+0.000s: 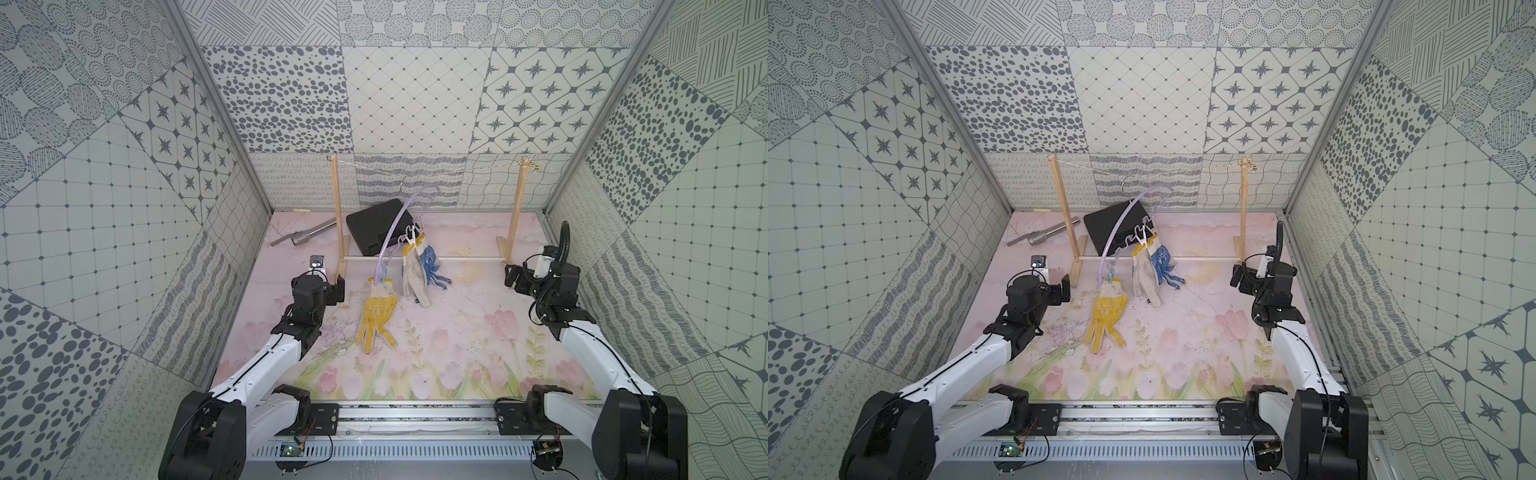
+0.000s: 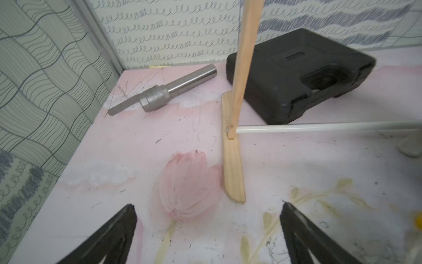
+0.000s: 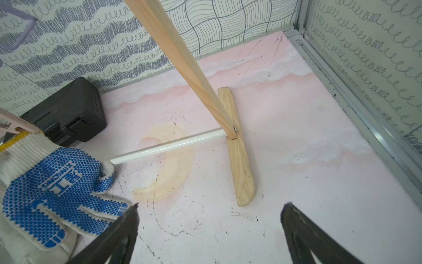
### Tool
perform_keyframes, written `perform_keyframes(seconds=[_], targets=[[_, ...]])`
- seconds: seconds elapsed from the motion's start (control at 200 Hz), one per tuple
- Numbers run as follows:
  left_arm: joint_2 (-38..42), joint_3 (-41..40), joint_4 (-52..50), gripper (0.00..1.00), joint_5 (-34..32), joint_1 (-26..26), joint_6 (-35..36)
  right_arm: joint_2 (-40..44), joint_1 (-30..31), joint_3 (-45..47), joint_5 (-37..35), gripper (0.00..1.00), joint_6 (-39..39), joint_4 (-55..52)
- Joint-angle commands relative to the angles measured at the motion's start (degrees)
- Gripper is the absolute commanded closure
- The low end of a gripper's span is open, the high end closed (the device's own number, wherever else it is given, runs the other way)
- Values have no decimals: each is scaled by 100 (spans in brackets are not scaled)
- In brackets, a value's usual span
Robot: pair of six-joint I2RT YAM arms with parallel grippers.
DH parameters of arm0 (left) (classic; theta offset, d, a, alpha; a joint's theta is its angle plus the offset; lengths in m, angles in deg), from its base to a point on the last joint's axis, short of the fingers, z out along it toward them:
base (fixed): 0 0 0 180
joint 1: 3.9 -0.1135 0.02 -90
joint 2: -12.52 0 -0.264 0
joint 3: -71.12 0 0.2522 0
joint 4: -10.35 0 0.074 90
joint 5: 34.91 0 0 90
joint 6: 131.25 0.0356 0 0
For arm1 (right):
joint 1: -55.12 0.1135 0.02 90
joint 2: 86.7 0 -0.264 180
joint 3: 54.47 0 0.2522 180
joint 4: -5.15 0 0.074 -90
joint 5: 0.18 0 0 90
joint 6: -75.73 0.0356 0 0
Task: Clip the gloves onto a hanger to dry
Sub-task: Reset both arms
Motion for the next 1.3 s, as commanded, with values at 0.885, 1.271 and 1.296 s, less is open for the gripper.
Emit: perform_keyframes(seconds=[0.885,1.271,1.296], targets=[[-2898,-627,4341,0,440,-1071,-369,-2664,1077,1148,-1717,1,-1226,5037],[-2883,-734,4521,0,791,-1110,-327,-2646,1024,1015,-1669,2,-1182,4752],[-2882,-734,4504,0,812,-1122,-346,-2643,1020,1012,-1661,1,-1180,4755]])
